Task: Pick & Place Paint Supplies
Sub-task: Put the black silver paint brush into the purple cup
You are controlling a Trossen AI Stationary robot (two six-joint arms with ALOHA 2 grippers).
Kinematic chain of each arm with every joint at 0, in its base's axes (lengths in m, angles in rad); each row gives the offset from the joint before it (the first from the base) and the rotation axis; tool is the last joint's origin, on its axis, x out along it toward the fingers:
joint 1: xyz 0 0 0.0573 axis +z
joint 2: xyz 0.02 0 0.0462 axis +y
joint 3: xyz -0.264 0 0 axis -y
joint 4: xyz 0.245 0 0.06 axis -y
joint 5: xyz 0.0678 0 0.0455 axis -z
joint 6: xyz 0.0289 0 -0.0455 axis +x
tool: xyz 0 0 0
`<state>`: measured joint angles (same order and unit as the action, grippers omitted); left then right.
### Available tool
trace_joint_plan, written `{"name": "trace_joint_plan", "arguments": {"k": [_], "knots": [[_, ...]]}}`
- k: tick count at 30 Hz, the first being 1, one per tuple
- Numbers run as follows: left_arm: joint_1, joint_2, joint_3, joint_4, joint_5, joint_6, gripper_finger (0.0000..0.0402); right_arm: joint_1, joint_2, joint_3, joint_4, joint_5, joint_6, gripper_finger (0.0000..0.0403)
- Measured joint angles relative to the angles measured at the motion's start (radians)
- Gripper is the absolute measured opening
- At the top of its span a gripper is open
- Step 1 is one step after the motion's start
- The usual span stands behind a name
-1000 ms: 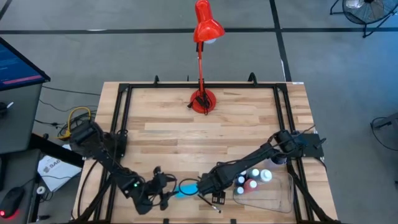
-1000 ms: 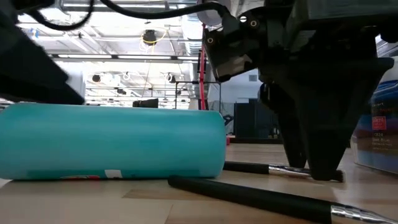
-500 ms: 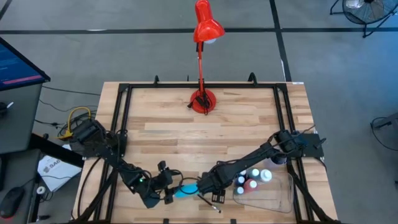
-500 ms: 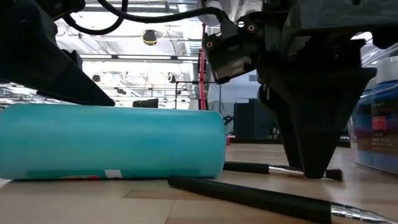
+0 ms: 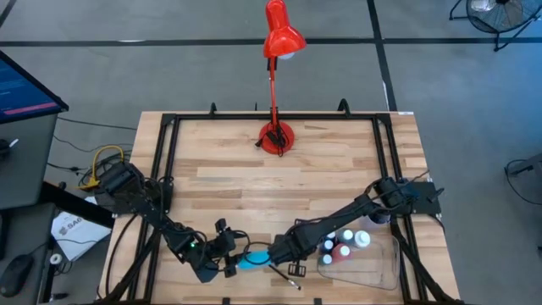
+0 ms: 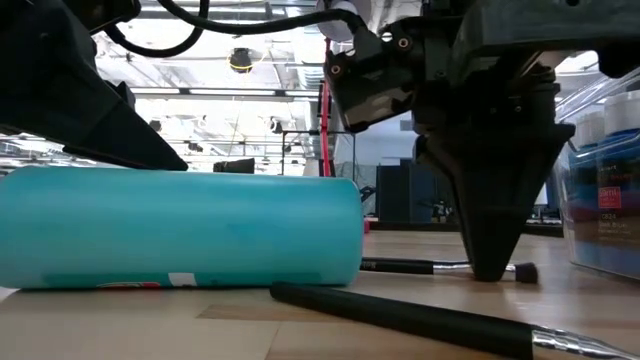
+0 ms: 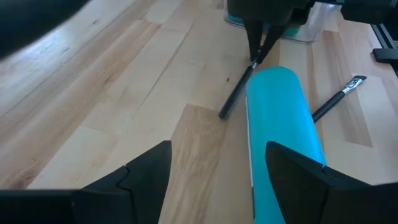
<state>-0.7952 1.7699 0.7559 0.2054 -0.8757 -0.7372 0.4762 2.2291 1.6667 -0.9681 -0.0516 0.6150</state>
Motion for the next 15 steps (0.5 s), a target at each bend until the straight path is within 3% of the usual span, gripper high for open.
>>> {"name": "trace_joint_plan", "arguments": {"k": [6, 15], "knots": [[0.0, 0.0, 0.0, 0.009, -0.001, 0.0, 0.0237, 0.0, -0.004, 0.005, -0.039, -0.01, 0.012, 0.0005], [0.005, 0.0, 0.0, 0.031, -0.007, -0.005, 0.0237, -0.016, 0.001, 0.119, -0.197, -0.006, 0.0, 0.0002]]}}
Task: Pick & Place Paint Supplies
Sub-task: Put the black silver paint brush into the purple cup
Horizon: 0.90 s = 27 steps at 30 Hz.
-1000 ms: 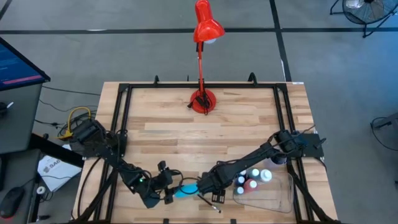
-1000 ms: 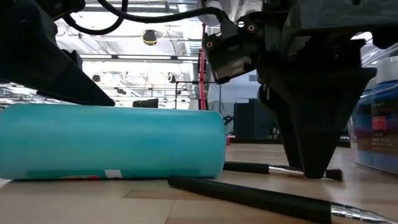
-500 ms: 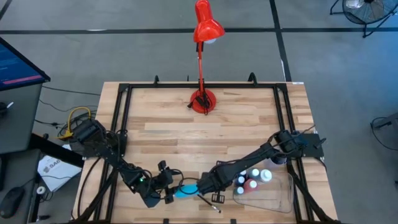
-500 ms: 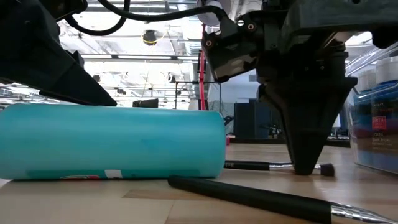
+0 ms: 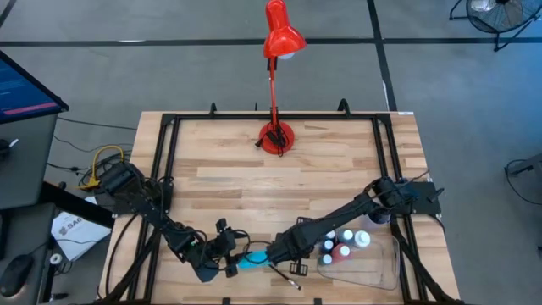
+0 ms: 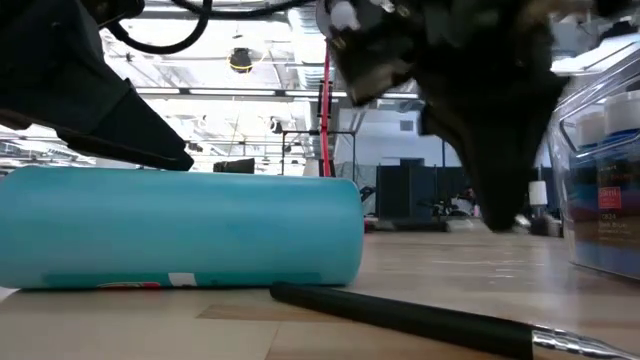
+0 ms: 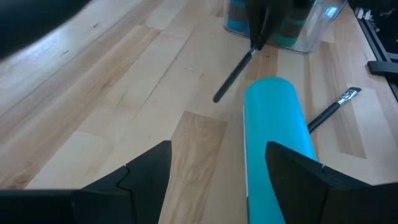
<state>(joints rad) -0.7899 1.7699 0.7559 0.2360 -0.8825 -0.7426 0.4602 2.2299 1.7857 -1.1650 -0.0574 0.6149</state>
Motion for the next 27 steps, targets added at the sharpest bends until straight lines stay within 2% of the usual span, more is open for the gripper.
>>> {"name": "trace_joint_plan", "arguments": {"k": [3, 10, 16, 27], "knots": [[-0.001, 0.0, 0.0, 0.003, 0.0, -0.001, 0.0237, -0.015, -0.001, 0.044, -0.049, 0.0, -0.009, 0.0001], [0.0, 0.0, 0.0, 0.008, 0.073, -0.002, 0.0237, -0.077, -0.003, 0.218, -0.418, -0.013, -0.015, 0.0001], [0.0, 0.0, 0.0, 0.014, 0.108, -0.003, 0.0237, -0.155, -0.071, 0.295, -0.403, -0.193, -0.027, 0.0], [-0.014, 0.0, 0.0, 0.013, 0.115, -0.014, 0.0237, -0.286, -0.202, 0.286, -0.406, -0.27, 0.016, 0.0]]}}
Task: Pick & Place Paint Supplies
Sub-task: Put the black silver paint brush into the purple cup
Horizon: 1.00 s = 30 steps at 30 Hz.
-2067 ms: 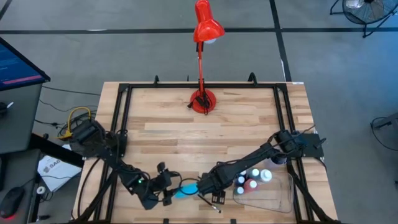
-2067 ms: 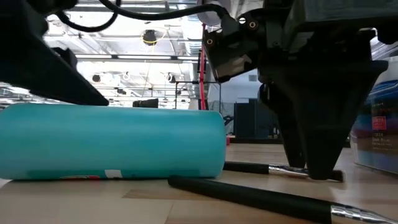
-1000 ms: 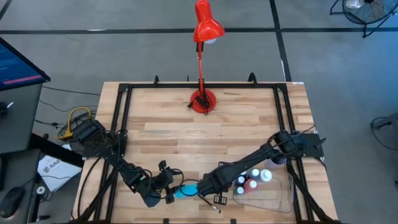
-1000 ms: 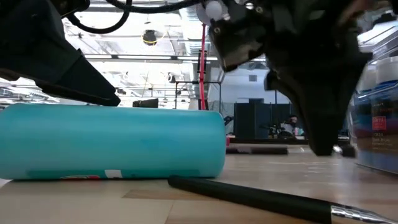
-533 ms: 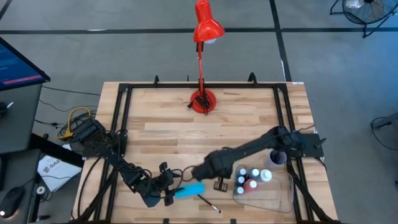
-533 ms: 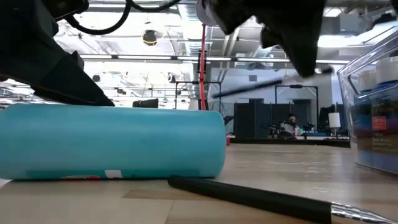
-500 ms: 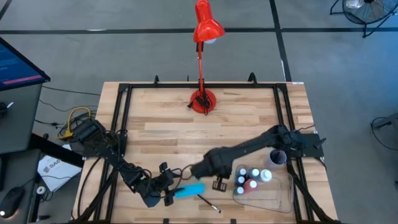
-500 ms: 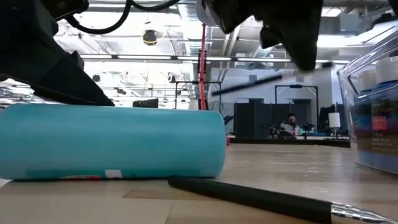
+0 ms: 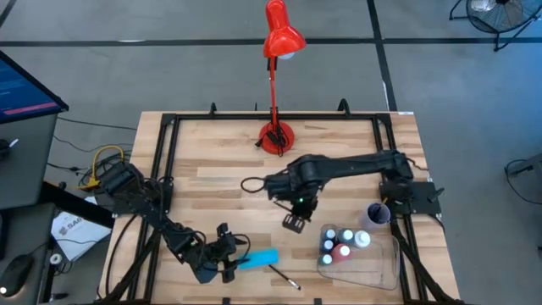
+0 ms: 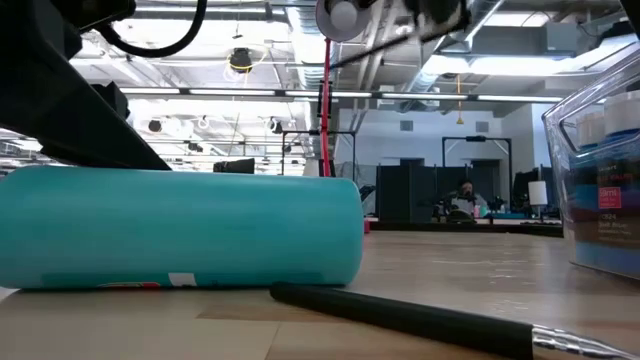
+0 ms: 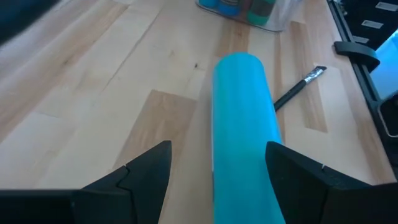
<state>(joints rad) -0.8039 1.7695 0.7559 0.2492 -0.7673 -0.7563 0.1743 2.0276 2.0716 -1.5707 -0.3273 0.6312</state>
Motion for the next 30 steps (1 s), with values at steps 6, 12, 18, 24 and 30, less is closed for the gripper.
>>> {"name": "trace_joint_plan", "arguments": {"k": [6, 12, 18, 24, 30], "knots": [[-0.017, 0.0, 0.0, -0.002, 0.0, -0.004, 0.0237, 0.071, -0.124, -0.04, 0.001, -0.025, 0.115, 0.0], [-0.014, 0.0, 0.0, -0.002, 0.0, -0.003, 0.0237, 0.185, -0.327, -0.251, -0.001, -0.086, 0.387, 0.0], [-0.002, 0.0, 0.0, -0.002, -0.011, -0.002, 0.0237, 0.273, -0.553, -0.462, -0.002, -0.228, 0.729, 0.0], [0.009, 0.0, 0.0, 0.002, -0.011, -0.006, 0.0237, 0.342, -0.762, -0.642, -0.001, -0.345, 1.05, 0.0], [0.009, 0.0, 0.0, 0.002, -0.012, -0.007, 0.0237, 0.394, -0.921, -0.771, -0.002, -0.418, 1.256, 0.0]]}}
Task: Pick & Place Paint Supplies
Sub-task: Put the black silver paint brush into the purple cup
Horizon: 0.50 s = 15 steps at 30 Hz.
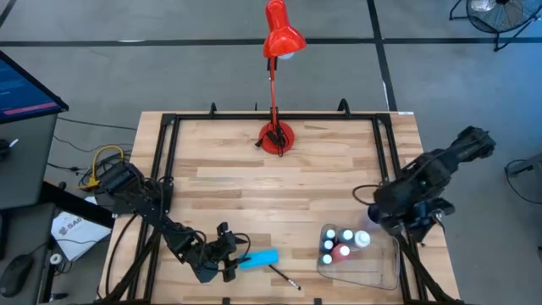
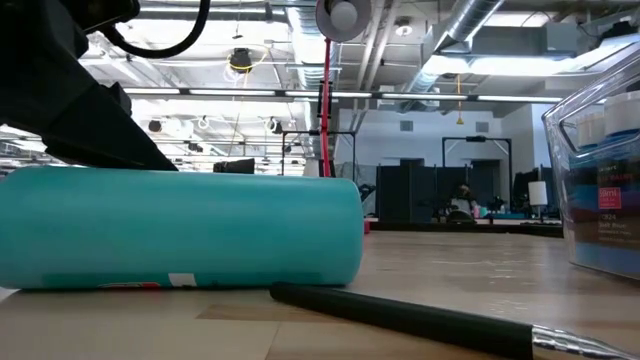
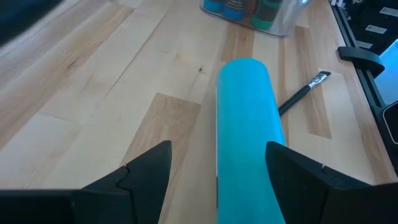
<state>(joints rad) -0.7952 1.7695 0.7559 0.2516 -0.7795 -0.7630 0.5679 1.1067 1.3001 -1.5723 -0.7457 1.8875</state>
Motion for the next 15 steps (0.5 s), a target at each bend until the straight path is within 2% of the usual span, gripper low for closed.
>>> {"name": "trace_joint_plan", "arguments": {"k": [7, 15], "knots": [[0.0, 0.0, 0.0, 0.0, 0.0, 0.004, 0.0237, -0.02, -0.041, -0.046, 0.002, 0.007, 0.014, 0.0], [0.0, 0.0, 0.0, 0.0, -0.001, 0.006, 0.0237, -0.144, -0.039, -0.187, 0.001, -0.015, -0.214, 0.0]]}}
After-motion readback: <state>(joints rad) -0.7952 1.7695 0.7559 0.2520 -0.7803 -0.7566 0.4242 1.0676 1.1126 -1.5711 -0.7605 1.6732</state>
